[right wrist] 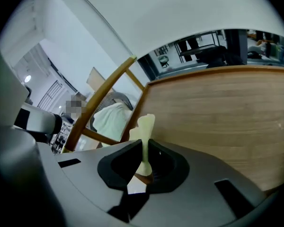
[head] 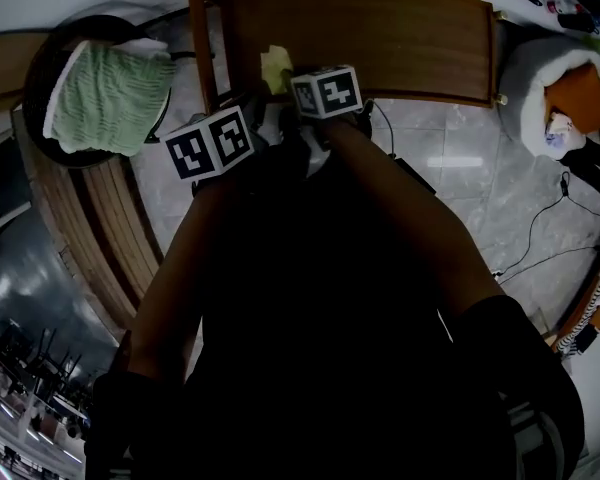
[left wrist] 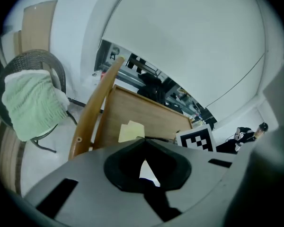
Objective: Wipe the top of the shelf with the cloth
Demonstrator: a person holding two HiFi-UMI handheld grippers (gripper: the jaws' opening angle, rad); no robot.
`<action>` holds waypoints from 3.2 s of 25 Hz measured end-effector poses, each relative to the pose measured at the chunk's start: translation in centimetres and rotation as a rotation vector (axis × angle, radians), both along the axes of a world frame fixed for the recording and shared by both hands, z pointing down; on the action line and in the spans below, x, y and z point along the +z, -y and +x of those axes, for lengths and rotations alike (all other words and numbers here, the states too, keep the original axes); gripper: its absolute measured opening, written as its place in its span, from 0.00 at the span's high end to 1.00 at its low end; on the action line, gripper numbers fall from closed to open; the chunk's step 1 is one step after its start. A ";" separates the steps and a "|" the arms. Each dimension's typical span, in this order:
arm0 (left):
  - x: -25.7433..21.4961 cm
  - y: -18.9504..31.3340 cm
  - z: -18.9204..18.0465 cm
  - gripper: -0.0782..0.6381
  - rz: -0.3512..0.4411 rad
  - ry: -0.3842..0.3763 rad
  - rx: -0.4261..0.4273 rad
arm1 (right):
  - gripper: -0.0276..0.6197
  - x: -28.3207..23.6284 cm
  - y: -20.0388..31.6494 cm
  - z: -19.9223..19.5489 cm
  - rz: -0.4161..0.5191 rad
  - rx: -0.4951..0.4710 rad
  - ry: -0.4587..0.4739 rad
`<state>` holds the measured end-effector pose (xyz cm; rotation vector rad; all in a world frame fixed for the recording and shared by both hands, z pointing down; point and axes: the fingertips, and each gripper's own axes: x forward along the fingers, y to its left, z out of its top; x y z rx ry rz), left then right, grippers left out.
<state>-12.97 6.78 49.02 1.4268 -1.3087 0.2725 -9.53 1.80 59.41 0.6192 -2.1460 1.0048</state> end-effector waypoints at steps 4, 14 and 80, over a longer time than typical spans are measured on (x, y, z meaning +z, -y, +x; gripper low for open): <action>0.5 -1.9 -2.4 0.88 -0.010 -0.002 -0.017 | 0.89 1.9 -2.3 -4.3 0.003 -0.065 -0.012; 1.7 -2.8 -3.4 0.88 -0.029 -0.007 0.023 | 0.89 3.5 -4.7 -8.4 0.001 -0.158 -0.063; 1.8 10.4 20.1 0.88 0.041 -0.091 0.265 | 0.89 -23.1 19.7 34.8 0.694 0.429 0.141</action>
